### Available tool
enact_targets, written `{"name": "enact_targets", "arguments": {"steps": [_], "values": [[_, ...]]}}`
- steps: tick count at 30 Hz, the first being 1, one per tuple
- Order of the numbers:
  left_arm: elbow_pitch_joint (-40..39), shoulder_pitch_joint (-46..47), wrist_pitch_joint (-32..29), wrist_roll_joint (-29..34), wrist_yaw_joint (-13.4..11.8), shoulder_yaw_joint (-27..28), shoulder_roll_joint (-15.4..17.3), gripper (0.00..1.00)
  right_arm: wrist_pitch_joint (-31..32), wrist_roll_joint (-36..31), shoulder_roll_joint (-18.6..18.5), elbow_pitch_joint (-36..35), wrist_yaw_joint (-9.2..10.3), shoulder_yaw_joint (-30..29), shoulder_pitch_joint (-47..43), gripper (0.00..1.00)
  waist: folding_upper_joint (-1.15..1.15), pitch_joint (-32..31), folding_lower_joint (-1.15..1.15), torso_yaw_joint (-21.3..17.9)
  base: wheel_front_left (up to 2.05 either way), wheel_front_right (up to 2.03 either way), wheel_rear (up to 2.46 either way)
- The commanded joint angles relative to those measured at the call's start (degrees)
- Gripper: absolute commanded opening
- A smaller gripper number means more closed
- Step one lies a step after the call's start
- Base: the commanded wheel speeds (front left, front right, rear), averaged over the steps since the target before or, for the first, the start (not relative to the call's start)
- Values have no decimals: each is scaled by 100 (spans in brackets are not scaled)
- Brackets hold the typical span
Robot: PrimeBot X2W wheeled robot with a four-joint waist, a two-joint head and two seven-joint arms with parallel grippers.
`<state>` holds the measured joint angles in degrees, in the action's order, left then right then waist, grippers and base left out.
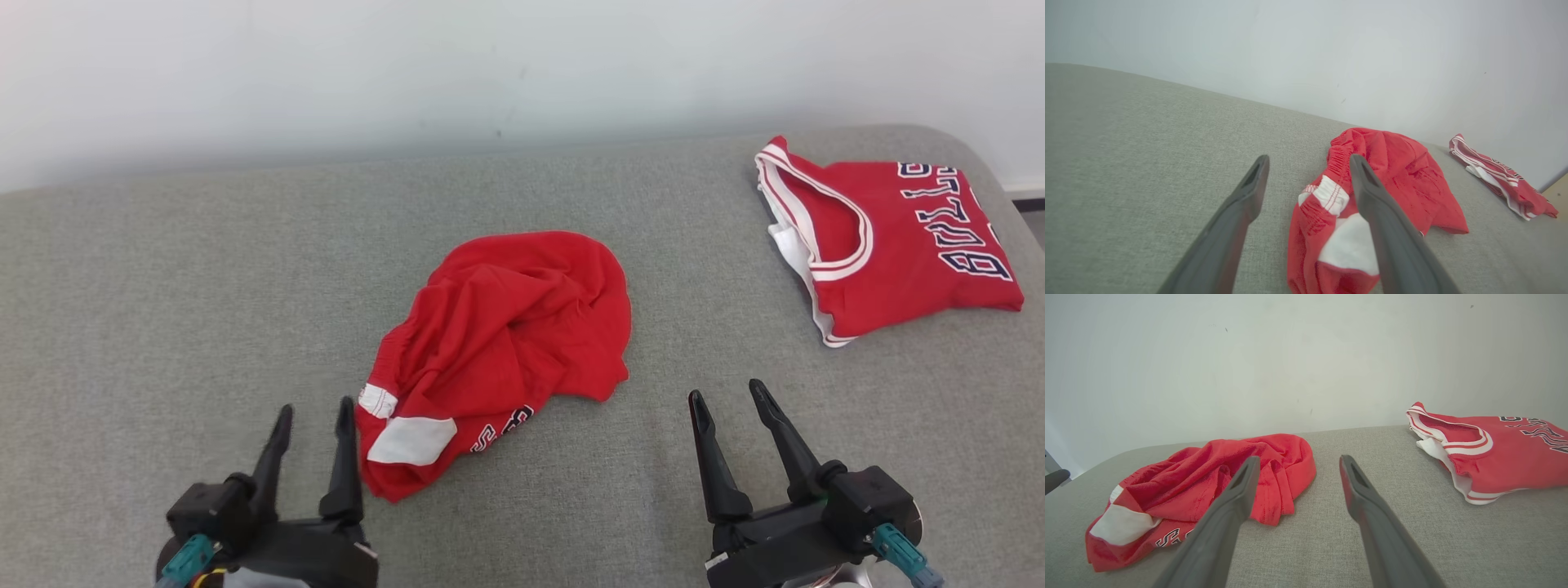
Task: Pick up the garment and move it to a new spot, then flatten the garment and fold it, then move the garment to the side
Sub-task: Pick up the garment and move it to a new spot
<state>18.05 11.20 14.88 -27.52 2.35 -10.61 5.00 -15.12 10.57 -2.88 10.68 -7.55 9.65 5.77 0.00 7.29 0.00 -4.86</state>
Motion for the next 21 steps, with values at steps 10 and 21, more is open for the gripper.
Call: {"name": "enact_targets", "arguments": {"steps": [10,21], "values": [[-516,-639,29,1298,-373,275,262,100,-3,-110,0,-58,10,-148,-163,100,0,-247,0,144,0,0,0],[-1221,-1407,30,1868,-370,1015,19,100,-2,-116,-1,-106,10,-432,-521,100,0,-496,0,209,0,0,0]]}}
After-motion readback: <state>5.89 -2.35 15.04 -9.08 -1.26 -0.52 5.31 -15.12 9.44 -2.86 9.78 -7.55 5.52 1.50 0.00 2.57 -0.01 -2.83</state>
